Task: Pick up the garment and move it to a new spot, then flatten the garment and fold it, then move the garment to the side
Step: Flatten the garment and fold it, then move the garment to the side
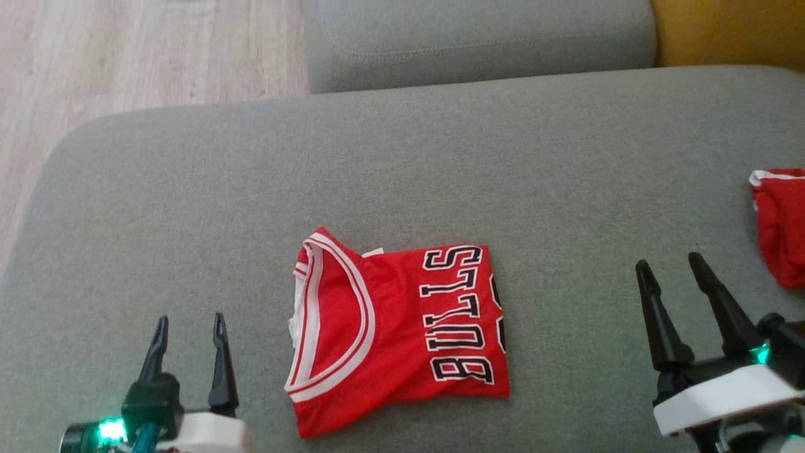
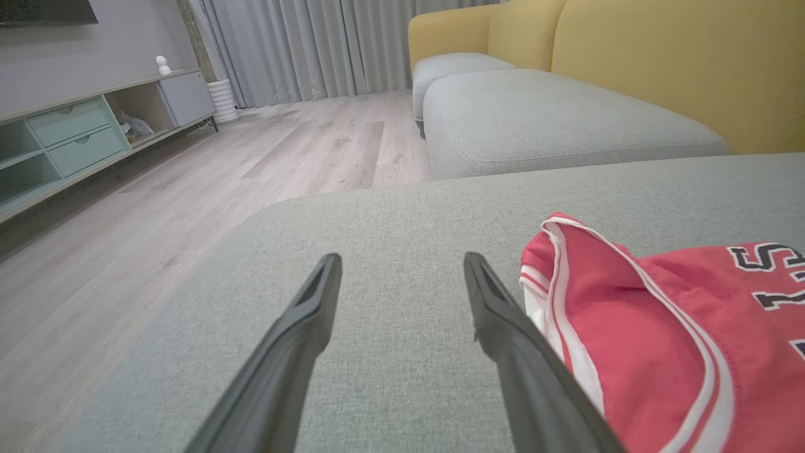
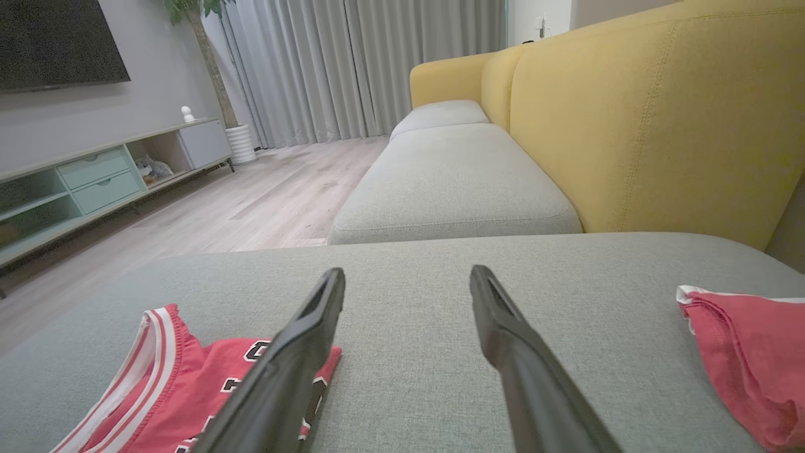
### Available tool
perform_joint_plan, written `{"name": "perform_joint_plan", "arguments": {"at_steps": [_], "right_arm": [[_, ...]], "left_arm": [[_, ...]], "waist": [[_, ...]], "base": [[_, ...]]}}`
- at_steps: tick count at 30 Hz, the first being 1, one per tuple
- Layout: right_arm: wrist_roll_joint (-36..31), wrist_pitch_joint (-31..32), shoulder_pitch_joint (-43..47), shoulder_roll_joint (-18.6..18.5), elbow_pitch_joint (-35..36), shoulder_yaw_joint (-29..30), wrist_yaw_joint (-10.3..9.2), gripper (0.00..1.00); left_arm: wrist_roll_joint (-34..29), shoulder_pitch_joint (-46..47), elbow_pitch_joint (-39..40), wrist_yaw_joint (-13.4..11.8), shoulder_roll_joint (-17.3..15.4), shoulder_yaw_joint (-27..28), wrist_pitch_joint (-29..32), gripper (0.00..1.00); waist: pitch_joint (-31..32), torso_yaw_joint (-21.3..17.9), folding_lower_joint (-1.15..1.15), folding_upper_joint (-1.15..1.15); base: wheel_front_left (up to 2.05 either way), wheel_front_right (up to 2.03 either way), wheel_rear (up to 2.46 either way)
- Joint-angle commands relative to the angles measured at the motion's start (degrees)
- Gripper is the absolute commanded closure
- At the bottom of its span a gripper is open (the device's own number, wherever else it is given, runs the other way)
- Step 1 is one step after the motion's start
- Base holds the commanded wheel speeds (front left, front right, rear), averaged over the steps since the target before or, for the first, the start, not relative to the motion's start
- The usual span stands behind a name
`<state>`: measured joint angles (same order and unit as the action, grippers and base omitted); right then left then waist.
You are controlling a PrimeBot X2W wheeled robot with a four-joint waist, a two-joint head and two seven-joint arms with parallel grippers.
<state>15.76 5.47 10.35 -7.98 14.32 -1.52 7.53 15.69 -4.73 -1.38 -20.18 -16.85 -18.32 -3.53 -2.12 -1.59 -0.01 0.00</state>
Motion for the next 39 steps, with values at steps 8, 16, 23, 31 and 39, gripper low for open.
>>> {"name": "perform_joint_plan", "arguments": {"at_steps": [8, 16, 23, 31, 39], "right_arm": [[-1.16, 2.14, 1.04, 0.39, 3.32, -0.56, -0.04, 0.0], [-1.21, 2.72, 1.22, 0.75, 3.76, -0.57, -0.04, 0.0], [-0.96, 2.8, 1.01, 0.76, 3.64, -0.44, -0.04, 0.0], [-0.88, 3.0, 0.77, 0.67, 3.58, -0.32, -0.04, 0.0], [-0.31, 3.53, -0.68, -0.53, 2.53, 0.27, -0.04, 0.0]], "left_arm": [[1.07, 0.02, 2.08, -0.34, -1.84, 1.95, 1.28, 0.0], [1.26, 0.24, 2.33, -0.55, -2.17, 1.86, 1.75, 0.0], [1.31, 0.51, 2.46, -0.74, -2.3, 1.71, 1.7, 0.0], [1.31, 1.1, 1.94, -0.88, -2.0, 1.26, 1.07, 0.0], [0.7, 3.91, 1.95, -0.65, -1.57, 0.46, 0.2, 0.0]], "waist": [[2.3, -0.3, 0.01, 0.0], [2.11, -0.36, 0.01, 0.0], [1.84, -0.37, 0.01, 0.0], [1.43, -0.11, 0.01, 0.0], [-1.42, 1.87, 0.01, 0.0]], "base": [[0.0, 0.0, 0.0], [0.0, 0.0, 0.0], [0.0, 0.0, 0.0], [0.0, 0.0, 0.0], [0.0, 0.0, 0.0]]}}
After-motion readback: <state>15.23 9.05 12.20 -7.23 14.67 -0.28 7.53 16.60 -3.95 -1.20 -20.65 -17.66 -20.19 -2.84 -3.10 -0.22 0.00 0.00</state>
